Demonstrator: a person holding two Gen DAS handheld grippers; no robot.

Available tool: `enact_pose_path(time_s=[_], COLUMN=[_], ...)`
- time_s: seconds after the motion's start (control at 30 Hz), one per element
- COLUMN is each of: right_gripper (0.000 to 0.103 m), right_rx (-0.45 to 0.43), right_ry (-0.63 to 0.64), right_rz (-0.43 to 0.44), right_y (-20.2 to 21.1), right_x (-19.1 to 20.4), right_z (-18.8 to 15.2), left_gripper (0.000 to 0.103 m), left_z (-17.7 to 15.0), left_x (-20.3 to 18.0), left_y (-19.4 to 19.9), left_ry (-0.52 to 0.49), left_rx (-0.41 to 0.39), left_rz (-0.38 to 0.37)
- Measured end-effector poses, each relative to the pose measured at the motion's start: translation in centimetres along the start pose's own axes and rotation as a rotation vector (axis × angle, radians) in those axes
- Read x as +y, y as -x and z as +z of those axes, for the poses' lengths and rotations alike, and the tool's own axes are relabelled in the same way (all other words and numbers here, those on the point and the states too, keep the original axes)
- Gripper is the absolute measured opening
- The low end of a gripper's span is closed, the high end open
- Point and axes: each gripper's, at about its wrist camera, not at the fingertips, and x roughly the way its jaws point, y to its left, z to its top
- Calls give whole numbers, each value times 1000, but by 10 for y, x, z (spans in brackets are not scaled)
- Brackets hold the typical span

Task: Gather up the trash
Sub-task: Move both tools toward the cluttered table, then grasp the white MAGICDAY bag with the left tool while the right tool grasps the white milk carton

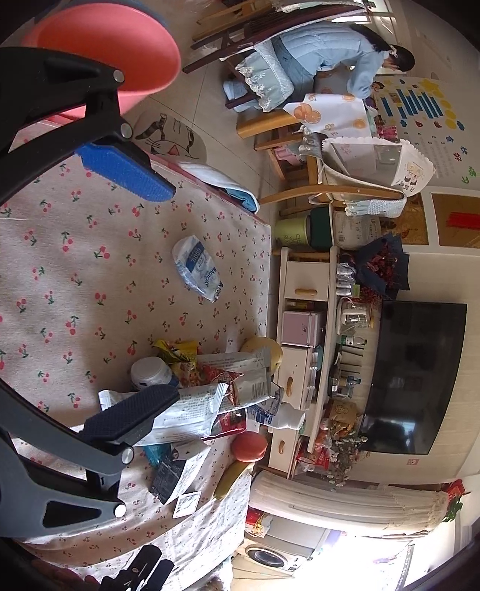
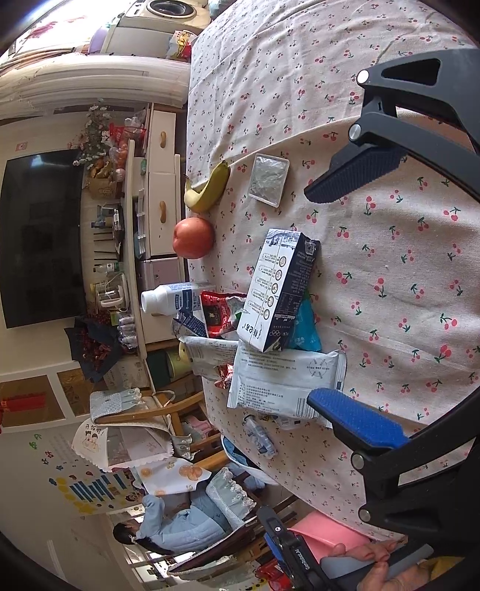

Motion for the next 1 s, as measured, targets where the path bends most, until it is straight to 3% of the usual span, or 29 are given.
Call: enact_pose_path(time_s=[0.13, 0.27, 0.43, 0.57, 0.6, 0.67, 0.73, 0.9, 1.0], right_gripper=[99, 98, 97, 96, 95, 80, 77, 76, 76], right_rx=[0, 5, 14, 43, 53, 68, 88, 132, 178], right_ry=[-22, -96, -144, -153, -161, -177, -198, -186, -153], right_rz=[20, 58, 80, 112, 124, 137, 147, 179, 193], right_y=[-14, -33, -60, -80, -86, -95, -108, -136, -152], right_x=[-9, -26, -45, -53, -56, -63, -69, -76, -73], right_z=[11, 26, 45, 51, 53, 55, 60, 65, 65], left_gripper=[100, 97, 85, 85, 85, 85, 85, 85, 72], left_z=[13, 21, 20, 18, 18, 19, 21, 24, 23], left_x=[2, 16, 31, 44, 45, 46, 46, 43, 40], left_y=[-36, -75, -117, -143, -149, -159, -169, -194, -201], left_ry=[-73, -75, -116, -121, -121, -118, -101, -113, -109], left_rx=[26, 84, 175, 239, 256, 279, 300, 348, 371], left_rz=[0, -4, -4, -36, -46, -71, -103, -78, -85])
